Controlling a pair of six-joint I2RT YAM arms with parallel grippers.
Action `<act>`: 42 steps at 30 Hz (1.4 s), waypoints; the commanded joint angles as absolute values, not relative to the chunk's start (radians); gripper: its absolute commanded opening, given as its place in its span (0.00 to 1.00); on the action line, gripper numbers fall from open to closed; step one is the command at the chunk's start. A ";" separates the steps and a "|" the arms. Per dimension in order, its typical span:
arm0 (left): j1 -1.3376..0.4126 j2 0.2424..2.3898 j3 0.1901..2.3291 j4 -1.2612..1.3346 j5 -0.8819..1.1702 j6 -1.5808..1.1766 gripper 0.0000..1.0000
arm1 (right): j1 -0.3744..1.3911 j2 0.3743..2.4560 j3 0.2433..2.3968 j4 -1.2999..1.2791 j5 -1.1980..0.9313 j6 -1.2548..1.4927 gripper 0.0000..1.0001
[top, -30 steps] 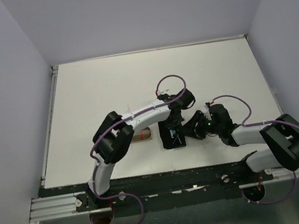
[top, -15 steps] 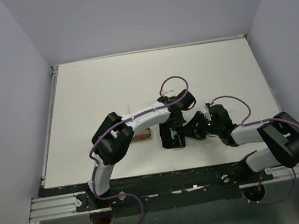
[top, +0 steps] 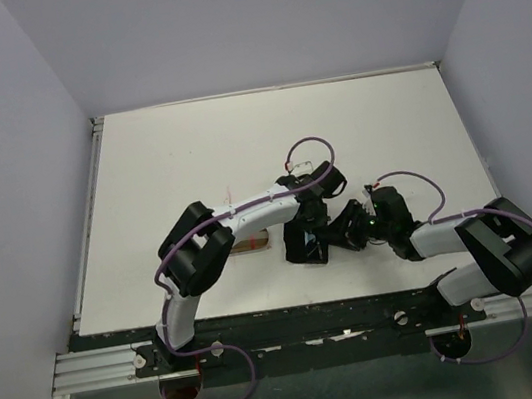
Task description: Organize the sunglasses
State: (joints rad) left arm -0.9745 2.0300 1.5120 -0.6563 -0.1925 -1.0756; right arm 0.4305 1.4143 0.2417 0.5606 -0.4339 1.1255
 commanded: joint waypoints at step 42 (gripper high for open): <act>-0.712 1.743 1.155 -0.250 0.173 -0.787 0.98 | 0.652 1.422 0.652 -0.127 0.173 0.839 0.77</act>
